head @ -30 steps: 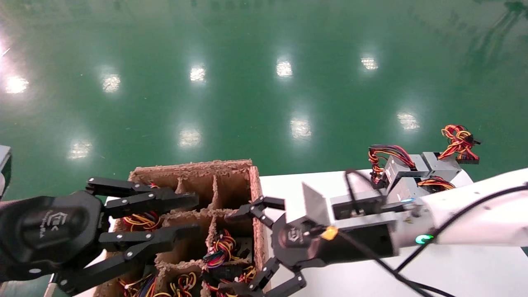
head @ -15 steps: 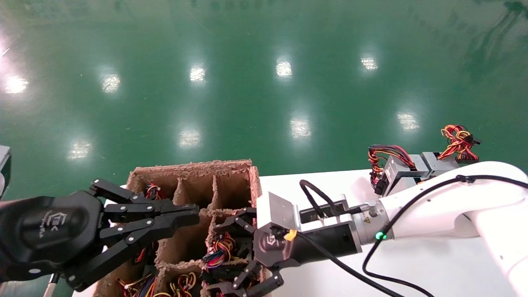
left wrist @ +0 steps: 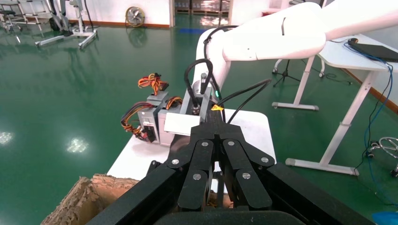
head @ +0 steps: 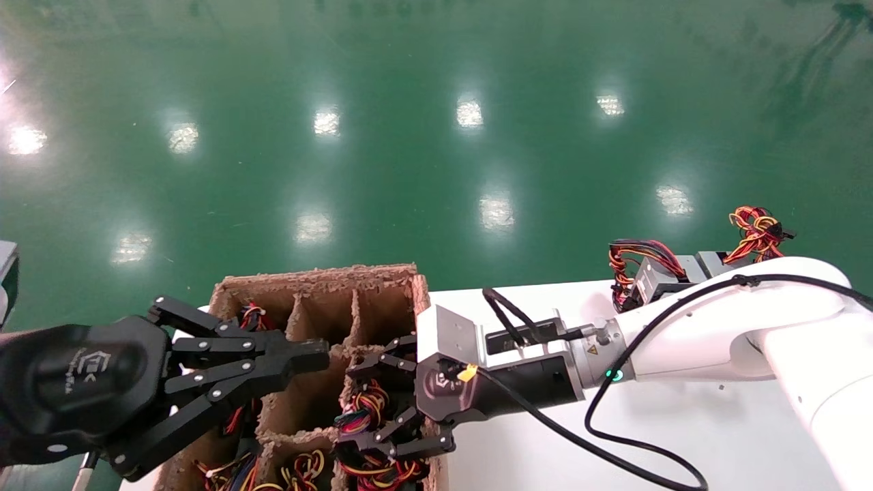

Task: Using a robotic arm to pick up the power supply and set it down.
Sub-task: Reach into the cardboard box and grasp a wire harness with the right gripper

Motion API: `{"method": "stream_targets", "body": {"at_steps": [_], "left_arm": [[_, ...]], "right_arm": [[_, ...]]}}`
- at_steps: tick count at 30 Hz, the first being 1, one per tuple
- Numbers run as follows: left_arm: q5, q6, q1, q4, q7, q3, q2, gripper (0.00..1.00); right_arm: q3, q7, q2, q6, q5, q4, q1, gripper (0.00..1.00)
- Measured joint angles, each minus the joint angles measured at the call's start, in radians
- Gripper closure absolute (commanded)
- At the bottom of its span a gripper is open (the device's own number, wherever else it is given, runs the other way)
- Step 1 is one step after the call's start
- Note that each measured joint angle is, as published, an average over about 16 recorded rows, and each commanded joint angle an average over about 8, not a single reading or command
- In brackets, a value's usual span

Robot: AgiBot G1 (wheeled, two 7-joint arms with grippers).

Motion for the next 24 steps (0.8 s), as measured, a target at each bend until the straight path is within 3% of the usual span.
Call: {"method": "stream_targets", "body": {"at_steps": [11, 24], "left_arm": [[0.000, 0.000, 0.000, 0.000, 0.000, 0.000, 0.000, 1.00], [0.000, 0.000, 0.000, 0.000, 0.000, 0.000, 0.000, 1.00]], "right_arm": [[0.003, -0.039, -0.022, -0.002, 0.017, -0.089, 0.022, 1.00], [0.011, -0.020, -0.017, -0.026, 0.064, -0.138, 0.037, 1.00]]}}
